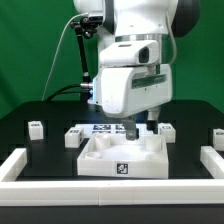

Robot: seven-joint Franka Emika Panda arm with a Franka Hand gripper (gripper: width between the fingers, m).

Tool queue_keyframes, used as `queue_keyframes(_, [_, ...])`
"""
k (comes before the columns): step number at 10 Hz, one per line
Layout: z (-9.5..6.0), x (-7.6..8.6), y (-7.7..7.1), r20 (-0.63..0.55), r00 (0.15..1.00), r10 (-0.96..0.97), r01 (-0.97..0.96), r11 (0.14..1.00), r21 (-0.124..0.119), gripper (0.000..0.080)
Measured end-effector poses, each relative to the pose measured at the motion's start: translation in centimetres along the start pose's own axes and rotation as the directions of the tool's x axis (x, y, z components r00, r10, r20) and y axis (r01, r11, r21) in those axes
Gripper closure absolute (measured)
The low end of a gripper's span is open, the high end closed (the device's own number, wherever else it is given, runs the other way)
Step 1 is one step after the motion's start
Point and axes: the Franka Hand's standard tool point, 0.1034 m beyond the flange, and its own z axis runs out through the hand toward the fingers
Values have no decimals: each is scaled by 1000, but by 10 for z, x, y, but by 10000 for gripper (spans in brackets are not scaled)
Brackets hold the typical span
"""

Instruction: Assemble one leg

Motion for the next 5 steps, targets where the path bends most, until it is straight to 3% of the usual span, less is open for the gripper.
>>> queue_keyframes(1, [5,-8,-8,3,997,-71,71,997,9,150])
queue_keyframes(5, [13,-6,-28,60,956,-287,283,957,70,150])
